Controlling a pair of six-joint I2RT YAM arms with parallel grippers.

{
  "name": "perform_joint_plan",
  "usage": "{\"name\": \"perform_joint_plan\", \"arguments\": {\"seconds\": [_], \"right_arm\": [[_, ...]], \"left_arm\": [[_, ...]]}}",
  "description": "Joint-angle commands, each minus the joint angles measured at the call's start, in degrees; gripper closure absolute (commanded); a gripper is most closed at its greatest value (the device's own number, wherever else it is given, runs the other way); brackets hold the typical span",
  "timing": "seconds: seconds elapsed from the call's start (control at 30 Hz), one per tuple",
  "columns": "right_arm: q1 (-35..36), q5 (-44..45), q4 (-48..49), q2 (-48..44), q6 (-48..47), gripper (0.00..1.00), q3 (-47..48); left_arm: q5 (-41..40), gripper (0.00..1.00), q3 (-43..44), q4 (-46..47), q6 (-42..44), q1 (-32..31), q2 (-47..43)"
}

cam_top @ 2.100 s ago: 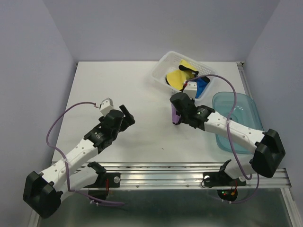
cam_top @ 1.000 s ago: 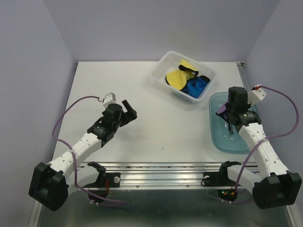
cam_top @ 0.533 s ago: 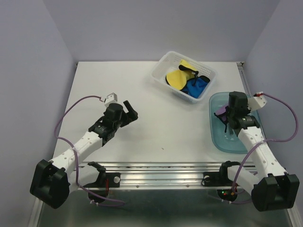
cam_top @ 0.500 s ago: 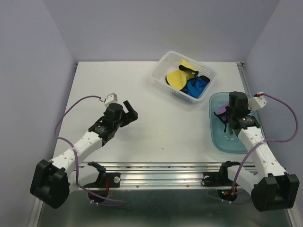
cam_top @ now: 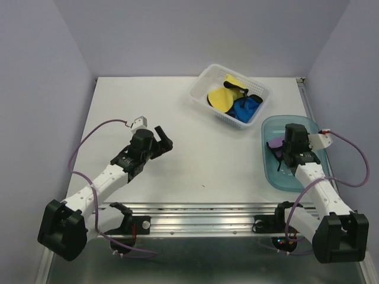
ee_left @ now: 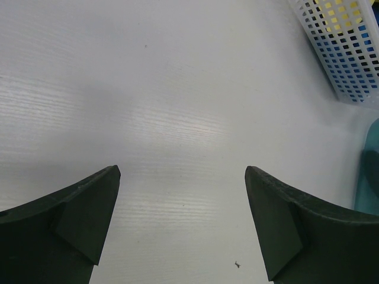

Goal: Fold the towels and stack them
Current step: Neatly place the folded towel into the bin

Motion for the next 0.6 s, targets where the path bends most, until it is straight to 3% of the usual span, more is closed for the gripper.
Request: {"name": "perform_joint_plan", "arguments": {"seconds": [0.0,0.23,0.43,0.53,0.57], "right_arm": [[-0.77,1.8,3.74,-1.46,3.89,0.99,-2.2],[-1.03,1.45,1.72,-2.78,6.35,0.99,-5.46],[-1.21,3.82,-3.99,-5.15,10.22,0.91,-5.9],[-1.21,2.16,-4.79,-6.12,10.22,0.78,-6.6],[-1.12,1.54,-5.23,-6.3,10.22,0.63,-6.6]], "left_arm": [[0.56,0.01,0.0,2.06,1.02,0.37,-0.44],[1.0,0.01,-0.27,1.98,0.93,0.37,-0.26],[1.52,0.01,-0.44,1.98,0.93,0.37,-0.79],[1.96,0.01,-0.53,2.06,1.02,0.37,-0.62],[2.22,0.01,-0.44,1.98,1.11,0.37,-0.53]]}}
